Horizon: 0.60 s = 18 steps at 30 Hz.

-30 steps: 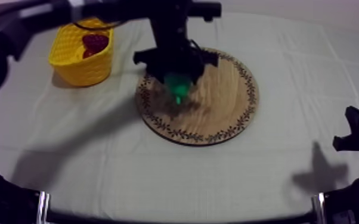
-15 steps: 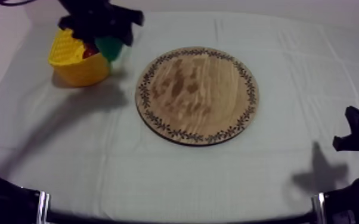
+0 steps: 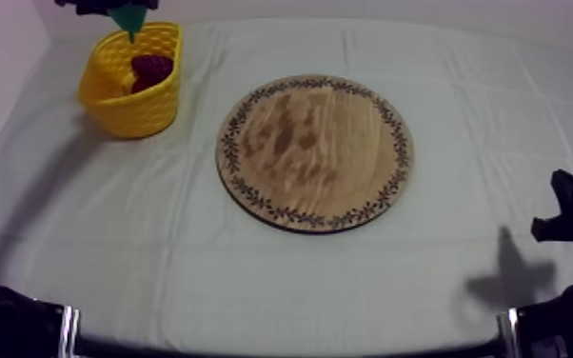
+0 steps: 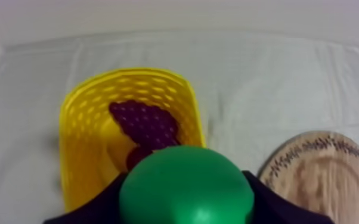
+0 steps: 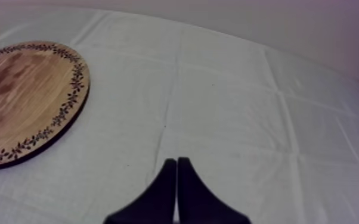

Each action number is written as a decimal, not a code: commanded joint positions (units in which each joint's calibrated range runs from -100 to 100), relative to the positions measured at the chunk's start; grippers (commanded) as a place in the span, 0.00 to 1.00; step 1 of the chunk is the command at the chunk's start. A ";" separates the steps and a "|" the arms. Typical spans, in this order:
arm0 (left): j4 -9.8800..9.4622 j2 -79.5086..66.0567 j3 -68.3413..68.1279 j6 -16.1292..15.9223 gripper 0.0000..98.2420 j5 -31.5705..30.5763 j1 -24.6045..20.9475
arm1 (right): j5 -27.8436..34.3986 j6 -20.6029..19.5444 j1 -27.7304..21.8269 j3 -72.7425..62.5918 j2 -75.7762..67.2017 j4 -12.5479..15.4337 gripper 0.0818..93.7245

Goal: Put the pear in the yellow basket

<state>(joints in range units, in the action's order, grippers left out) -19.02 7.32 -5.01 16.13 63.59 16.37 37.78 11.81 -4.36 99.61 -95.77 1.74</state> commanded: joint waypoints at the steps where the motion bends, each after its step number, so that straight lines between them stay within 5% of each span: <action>1: -0.51 1.53 -0.17 0.09 0.48 -3.80 -1.73 | -0.04 -0.01 0.00 0.05 0.01 -0.01 0.00; 18: -0.60 14.05 -0.72 -0.37 0.50 -7.64 -6.51 | -0.04 -0.01 0.00 0.05 0.01 -0.01 0.00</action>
<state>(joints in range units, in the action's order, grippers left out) -19.66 20.95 -5.77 15.80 56.00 9.87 37.68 11.81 -4.36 99.61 -95.77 1.74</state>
